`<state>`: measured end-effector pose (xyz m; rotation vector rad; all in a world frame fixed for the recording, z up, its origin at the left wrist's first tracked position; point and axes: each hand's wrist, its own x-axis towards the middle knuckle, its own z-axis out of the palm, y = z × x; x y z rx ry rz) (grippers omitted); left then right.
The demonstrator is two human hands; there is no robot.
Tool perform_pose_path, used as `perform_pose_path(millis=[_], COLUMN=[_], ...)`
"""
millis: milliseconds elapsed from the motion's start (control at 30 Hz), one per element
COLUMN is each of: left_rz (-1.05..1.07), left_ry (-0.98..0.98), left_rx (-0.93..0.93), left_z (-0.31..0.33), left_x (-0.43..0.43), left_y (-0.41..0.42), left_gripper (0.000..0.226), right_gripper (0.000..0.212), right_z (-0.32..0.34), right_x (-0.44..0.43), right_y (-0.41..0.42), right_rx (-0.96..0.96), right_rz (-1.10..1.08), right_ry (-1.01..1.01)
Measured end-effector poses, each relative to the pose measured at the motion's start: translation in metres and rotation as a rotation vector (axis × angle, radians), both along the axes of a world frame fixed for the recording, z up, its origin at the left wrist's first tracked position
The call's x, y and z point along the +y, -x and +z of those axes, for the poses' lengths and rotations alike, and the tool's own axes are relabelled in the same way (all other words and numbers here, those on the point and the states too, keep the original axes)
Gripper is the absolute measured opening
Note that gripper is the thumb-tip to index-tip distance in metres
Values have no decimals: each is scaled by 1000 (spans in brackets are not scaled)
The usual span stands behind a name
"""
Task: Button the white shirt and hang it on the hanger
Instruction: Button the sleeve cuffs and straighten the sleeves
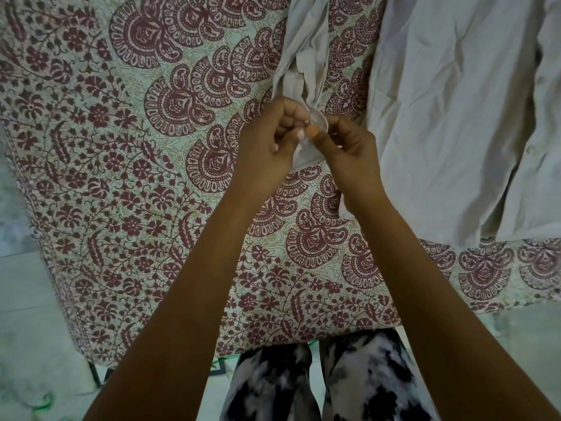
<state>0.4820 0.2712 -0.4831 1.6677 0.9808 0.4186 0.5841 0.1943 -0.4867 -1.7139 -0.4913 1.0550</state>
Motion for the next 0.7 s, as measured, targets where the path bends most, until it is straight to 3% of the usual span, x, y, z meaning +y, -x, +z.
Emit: perform_pose_path(millis=[100, 233, 300, 367, 433, 500, 567, 700], left_rz=[43, 295, 341, 370, 441, 540, 576, 388], left_ry=[48, 31, 299, 726, 813, 626, 315, -244], left_rx=[36, 197, 223, 79, -84, -118, -54, 108], left_z=[-1, -8, -11, -9, -10, -6, -4, -2], left_x=[-5, -20, -24, -26, -28, -29, -25, -25], left_y=[6, 9, 9, 6, 5, 2, 0, -3], left_gripper=[18, 18, 36, 52, 56, 53, 53, 43], right_gripper=[14, 7, 3, 7, 12, 19, 26, 25], right_z=[-4, -5, -4, -4, -4, -2, -2, 1], right_x=[0, -1, -2, -4, -4, -4, -4, -5], right_y=[-3, 0, 2, 2, 2, 1, 1, 4], right_rx=[-36, -46, -20, 14, 56, 77, 117, 235], right_rz=[-38, -102, -136, -160, -196, -267, -335, -401], right_ry=[32, 18, -14, -52, -62, -54, -57, -47])
